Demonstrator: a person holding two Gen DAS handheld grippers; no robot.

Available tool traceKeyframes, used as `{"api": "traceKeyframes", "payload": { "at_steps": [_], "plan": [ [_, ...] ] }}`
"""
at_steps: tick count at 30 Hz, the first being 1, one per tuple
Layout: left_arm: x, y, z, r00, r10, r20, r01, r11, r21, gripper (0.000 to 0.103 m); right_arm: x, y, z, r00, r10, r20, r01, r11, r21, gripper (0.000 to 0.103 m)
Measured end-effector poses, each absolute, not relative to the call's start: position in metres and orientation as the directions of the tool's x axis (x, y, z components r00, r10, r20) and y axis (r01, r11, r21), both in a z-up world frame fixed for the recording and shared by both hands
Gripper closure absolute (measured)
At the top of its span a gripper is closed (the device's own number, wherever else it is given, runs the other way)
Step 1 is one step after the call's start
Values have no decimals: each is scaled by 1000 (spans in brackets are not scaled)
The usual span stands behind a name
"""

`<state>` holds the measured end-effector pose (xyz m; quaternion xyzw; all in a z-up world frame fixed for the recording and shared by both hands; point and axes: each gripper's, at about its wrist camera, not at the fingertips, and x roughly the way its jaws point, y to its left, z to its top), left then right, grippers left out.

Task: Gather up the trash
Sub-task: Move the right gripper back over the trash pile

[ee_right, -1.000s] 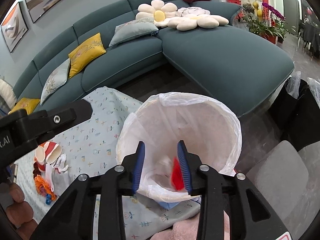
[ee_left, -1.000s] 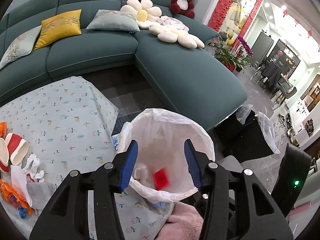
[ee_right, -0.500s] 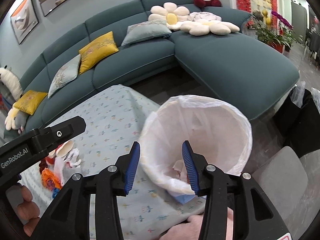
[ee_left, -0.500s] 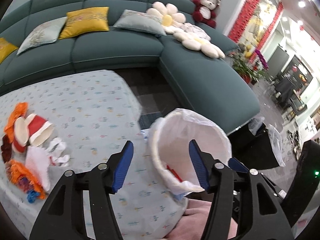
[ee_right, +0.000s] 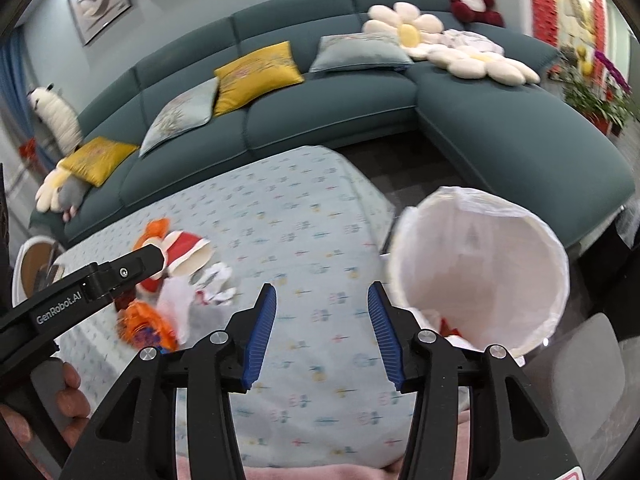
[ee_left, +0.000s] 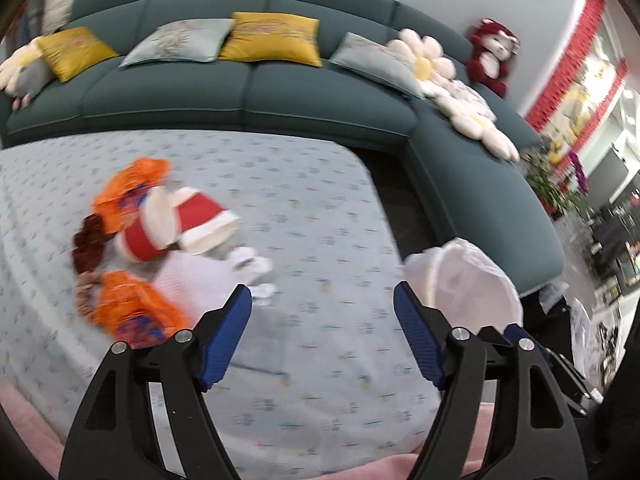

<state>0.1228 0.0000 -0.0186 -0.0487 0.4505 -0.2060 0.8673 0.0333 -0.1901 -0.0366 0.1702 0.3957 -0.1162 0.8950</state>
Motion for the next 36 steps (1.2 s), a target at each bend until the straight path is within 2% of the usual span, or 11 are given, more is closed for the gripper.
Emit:
{"api": "traceKeyframes", "payload": {
  "at_steps": [15, 22, 27, 36],
  "plan": [
    [141, 128, -52, 541, -215, -813, 132, 976, -171, 33, 79, -87, -51, 614, 47, -788, 200, 957, 212, 56],
    [152, 152, -76, 513, -185, -838, 115, 982, -147, 32, 105, -53, -65, 580, 70, -811, 163, 966, 200, 56],
    [161, 159, -92, 491, -177, -853, 111, 984, -140, 27, 119, -41, -76, 558, 77, -827, 151, 970, 192, 56],
    [179, 165, -119, 456, -171, -873, 90, 985, -146, 26, 143, -29, -106, 504, 75, -860, 151, 973, 173, 56]
  ]
}}
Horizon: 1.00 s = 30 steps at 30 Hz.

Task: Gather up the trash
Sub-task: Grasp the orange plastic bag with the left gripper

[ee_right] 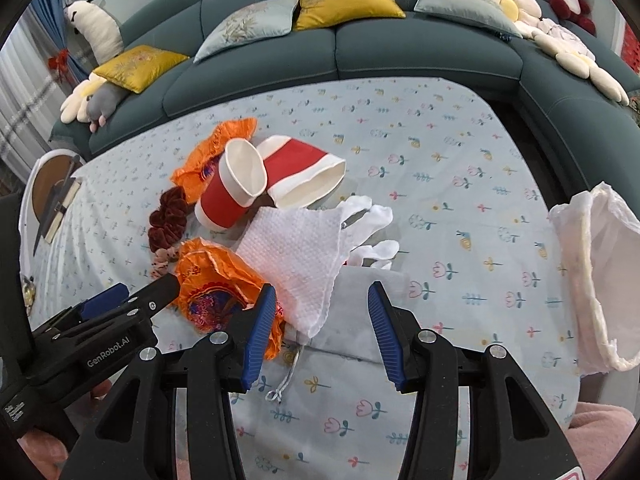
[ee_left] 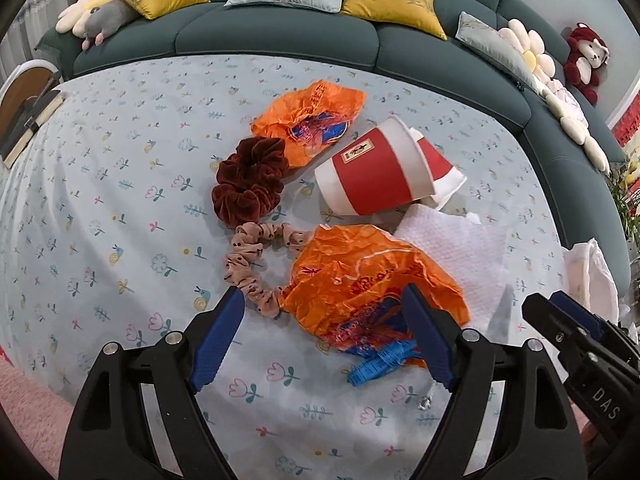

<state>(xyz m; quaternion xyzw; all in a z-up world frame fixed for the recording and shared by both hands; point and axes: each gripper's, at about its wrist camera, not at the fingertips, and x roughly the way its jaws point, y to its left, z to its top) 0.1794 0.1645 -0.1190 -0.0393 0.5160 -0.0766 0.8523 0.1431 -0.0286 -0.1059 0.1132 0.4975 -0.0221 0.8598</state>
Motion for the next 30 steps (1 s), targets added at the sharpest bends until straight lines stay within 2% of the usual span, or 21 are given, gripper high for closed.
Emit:
{"api": "traceKeyframes", "payload": {
  "at_steps": [10, 12, 15, 20, 21, 26, 30],
  "plan": [
    [193, 156, -137, 430, -212, -878, 122, 977, -177, 27, 162, -25, -136, 450, 84, -889, 157, 973, 171, 56],
    [195, 153, -139, 425, -220, -878, 131, 975, -181, 29, 164, -25, -141, 443, 88, -892, 158, 972, 175, 59],
    [198, 148, -143, 412, -234, -880, 151, 971, -188, 37, 166, -24, -147, 432, 101, -896, 153, 971, 184, 68],
    [198, 139, -145, 392, -261, -882, 186, 962, -202, 67, 168, -19, -152, 422, 123, -898, 130, 972, 194, 95],
    [198, 138, -145, 391, -264, -882, 191, 960, -204, 72, 168, -18, -151, 425, 125, -897, 125, 973, 195, 98],
    [194, 137, -135, 406, -271, -873, 190, 959, -209, 86, 163, -21, -139, 459, 138, -878, 119, 969, 215, 100],
    [189, 133, -120, 431, -275, -859, 194, 958, -209, 88, 158, -25, -119, 498, 145, -855, 116, 966, 231, 101]
  ]
}}
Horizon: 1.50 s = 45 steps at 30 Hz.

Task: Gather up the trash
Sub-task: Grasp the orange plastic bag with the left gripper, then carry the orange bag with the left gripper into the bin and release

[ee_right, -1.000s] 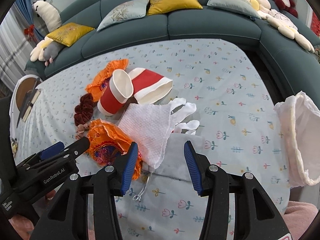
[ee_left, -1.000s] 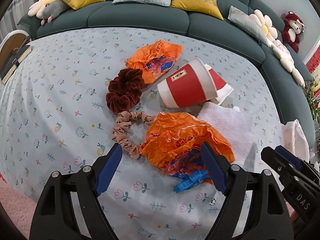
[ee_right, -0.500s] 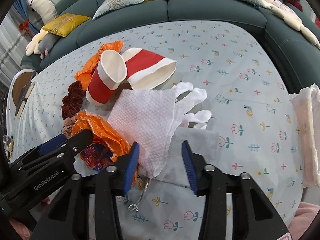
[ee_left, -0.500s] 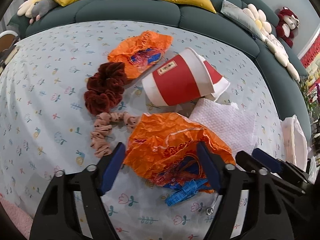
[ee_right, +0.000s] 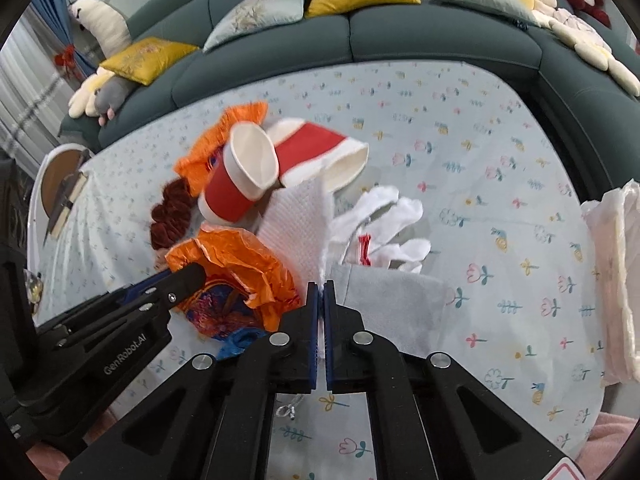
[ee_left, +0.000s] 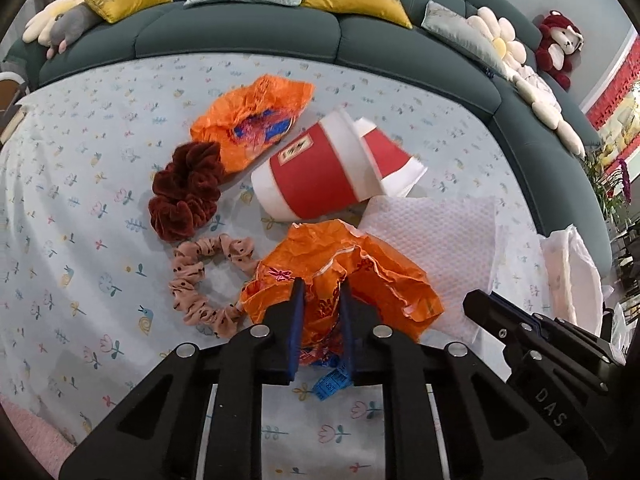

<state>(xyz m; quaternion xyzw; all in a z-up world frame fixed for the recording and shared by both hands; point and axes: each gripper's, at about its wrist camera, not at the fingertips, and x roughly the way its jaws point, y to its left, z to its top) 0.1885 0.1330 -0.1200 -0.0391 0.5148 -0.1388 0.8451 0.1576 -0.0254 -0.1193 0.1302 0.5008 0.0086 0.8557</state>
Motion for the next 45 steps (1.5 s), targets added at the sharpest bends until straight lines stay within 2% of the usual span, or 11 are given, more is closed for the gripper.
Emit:
{"api": "traceKeyframes", "payload": {
  "at_steps": [15, 25, 33, 45],
  "plan": [
    [162, 95, -35, 532, -356, -768, 261, 932, -251, 89, 118, -63, -27, 679, 118, -725, 107, 961, 256, 101],
    [139, 48, 8, 566, -406, -717, 335, 909, -250, 89, 77, -122, 20, 766, 21, -642, 173, 956, 238, 101],
    [117, -11, 28, 560, -457, -692, 428, 874, -231, 89, 36, -185, 34, 788, -58, -612, 264, 931, 251, 101],
    [96, -106, 25, 498, -503, -706, 548, 814, -193, 89, -8, -271, 24, 766, -179, -618, 404, 881, 246, 101]
  ]
}}
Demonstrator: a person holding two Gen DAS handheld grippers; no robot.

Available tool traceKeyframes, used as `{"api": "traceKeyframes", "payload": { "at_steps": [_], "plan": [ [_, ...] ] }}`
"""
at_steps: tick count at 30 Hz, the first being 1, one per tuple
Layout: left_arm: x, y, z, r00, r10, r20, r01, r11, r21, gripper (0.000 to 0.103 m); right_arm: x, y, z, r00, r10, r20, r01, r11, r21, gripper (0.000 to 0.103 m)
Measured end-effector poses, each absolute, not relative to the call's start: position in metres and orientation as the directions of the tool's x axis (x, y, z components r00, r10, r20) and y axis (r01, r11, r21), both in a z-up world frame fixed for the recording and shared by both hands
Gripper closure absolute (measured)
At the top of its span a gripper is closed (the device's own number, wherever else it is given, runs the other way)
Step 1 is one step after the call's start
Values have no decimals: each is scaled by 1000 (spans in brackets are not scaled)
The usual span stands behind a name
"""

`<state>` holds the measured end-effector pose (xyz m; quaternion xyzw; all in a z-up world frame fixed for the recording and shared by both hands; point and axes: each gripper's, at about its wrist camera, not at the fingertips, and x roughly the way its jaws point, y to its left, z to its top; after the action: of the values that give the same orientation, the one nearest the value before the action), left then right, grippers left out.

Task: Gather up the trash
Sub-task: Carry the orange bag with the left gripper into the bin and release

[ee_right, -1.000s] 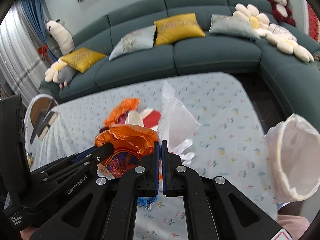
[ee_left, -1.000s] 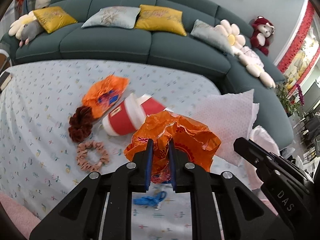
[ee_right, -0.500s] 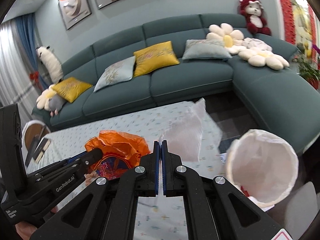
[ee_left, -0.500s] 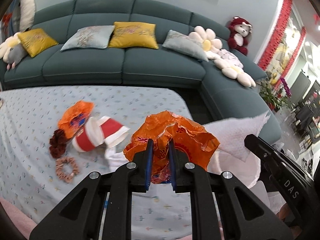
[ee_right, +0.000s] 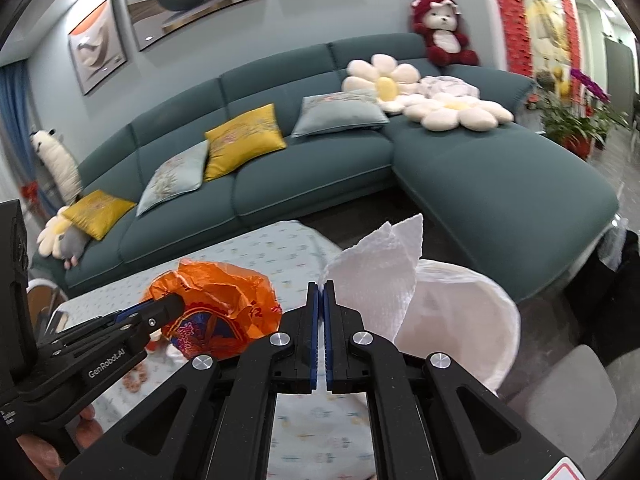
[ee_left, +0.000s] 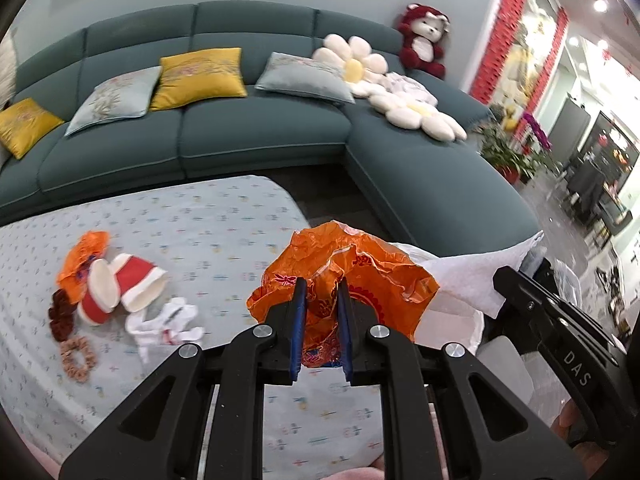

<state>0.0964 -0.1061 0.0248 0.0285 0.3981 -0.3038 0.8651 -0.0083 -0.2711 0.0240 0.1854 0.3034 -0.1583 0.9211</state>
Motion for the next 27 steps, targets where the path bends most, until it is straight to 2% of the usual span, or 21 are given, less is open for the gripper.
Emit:
{"api": "traceKeyframes", "payload": {
  "at_steps": [12, 16, 18, 20, 24, 26, 27],
  "plan": [
    [86, -181, -2, 412, -526, -744, 630, 754, -184, 88, -19, -333, -7, 710, -230, -665, 503, 827, 252, 101],
    [85, -197, -9, 398, -527, -750, 639, 746, -186, 85, -18, -347, -16, 696, -231, -680, 519, 817, 253, 101],
    [85, -202, -11, 393, -530, -751, 638, 745, -192, 71, -16, -351, -21, 689, -229, -688, 522, 815, 252, 100],
    [84, -207, -13, 399, -529, -749, 636, 748, -189, 63, -16, -352, -23, 687, -228, -690, 523, 814, 252, 97],
    [85, -210, -13, 415, -524, -744, 627, 757, -183, 45, -14, -351, -24, 686, -234, -689, 525, 815, 246, 82],
    [85, -208, -12, 422, -523, -741, 622, 762, -183, 42, -14, -350, -24, 688, -242, -684, 530, 812, 246, 71],
    [86, -208, -12, 423, -522, -741, 620, 763, -183, 42, -14, -349, -24, 690, -243, -682, 531, 810, 248, 71]
  ]
}}
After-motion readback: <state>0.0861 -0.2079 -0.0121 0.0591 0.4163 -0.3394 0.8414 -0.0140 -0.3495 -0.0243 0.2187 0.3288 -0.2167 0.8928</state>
